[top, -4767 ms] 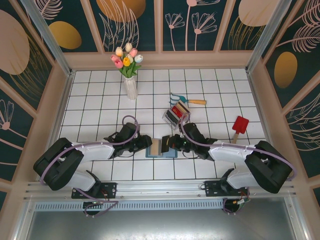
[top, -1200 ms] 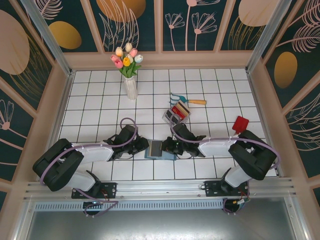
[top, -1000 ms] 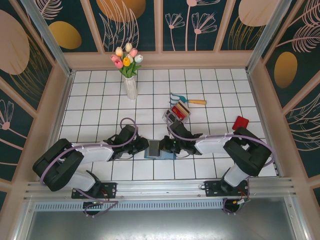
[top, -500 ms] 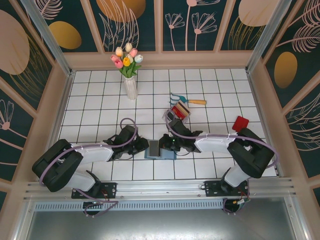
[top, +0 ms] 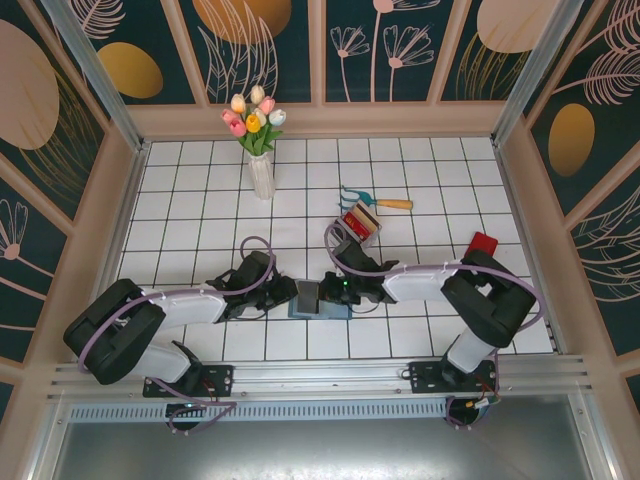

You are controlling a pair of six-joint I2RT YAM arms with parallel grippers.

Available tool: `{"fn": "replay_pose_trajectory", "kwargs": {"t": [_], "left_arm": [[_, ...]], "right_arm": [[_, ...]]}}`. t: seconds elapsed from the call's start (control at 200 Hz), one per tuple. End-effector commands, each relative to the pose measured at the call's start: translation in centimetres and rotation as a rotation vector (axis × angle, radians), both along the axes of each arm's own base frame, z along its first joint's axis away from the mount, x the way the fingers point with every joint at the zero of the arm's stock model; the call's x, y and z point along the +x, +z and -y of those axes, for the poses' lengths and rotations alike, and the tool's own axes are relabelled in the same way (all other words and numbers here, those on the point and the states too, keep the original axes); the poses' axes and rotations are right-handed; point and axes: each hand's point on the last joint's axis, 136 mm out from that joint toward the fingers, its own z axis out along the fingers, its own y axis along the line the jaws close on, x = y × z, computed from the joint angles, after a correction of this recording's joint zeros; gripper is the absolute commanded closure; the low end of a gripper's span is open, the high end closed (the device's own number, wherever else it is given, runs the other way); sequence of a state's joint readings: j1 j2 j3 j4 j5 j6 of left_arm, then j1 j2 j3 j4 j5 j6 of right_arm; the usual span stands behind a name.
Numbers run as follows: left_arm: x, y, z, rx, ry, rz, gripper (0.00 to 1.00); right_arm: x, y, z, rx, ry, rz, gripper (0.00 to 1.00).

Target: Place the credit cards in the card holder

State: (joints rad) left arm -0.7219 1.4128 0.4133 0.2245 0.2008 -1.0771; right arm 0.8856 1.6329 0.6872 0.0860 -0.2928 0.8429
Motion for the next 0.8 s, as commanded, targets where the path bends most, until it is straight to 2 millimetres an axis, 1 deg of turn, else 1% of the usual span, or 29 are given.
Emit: {"fn": "replay_pose_trajectory", "kwargs": {"t": [0.0,0.07,0.11,0.185,0.245,0.31,0.365,0.425,0.485,0.616,0.661,0.716,0.796], "left_arm": [[-0.8,-0.7,0.2,0.004,-0.03,-0.031,0.72],[-0.7,-0.6,0.2,0.003,-0.028,-0.028,0.72],[-0.7,-0.6,0.1,0.009,-0.024,-0.027,0.72],[-0.5,-0.3,-0.4,0.028,-0.006,-0.013,0.71],[-0.2,-0.1,-1.0,0.056,0.02,0.001,0.68],[0.2,0.4,-1.9,0.086,0.056,0.021,0.68],[0.6,1.1,-2.3,0.096,0.079,0.046,0.66],[1.0,2.3,-2.1,0.078,0.082,0.082,0.66],[1.5,3.8,-1.4,0.036,0.065,0.122,0.66],[1.7,7.2,1.8,-0.12,-0.041,0.2,0.66],[1.5,7.6,2.7,-0.159,-0.08,0.198,0.66],[1.2,7.5,3.8,-0.185,-0.129,0.182,0.66],[0.8,6.6,5.2,-0.183,-0.186,0.146,0.66]], "right_arm": [[-0.7,0.8,-2.5,0.072,0.072,-0.005,0.9],[-0.6,1.2,-2.9,0.083,0.082,0.003,0.9],[-0.3,1.4,-2.7,0.068,0.077,0.014,0.9],[0.2,1.6,-1.6,0.003,0.057,0.05,0.88],[0.6,2.2,-0.5,-0.055,0.047,0.094,0.86],[0.8,2.7,0.8,-0.109,0.034,0.127,0.84],[0.9,3.0,1.8,-0.147,0.024,0.148,0.84],[0.9,3.0,2.6,-0.174,0.021,0.162,0.83],[0.7,2.6,3.1,-0.193,0.026,0.153,0.82],[0.2,1.2,3.4,-0.218,0.033,0.124,0.83],[0.2,0.8,3.5,-0.226,0.028,0.118,0.83],[0.2,0.7,3.6,-0.231,0.023,0.122,0.83],[0.4,0.6,3.9,-0.248,0.022,0.129,0.83]]}}
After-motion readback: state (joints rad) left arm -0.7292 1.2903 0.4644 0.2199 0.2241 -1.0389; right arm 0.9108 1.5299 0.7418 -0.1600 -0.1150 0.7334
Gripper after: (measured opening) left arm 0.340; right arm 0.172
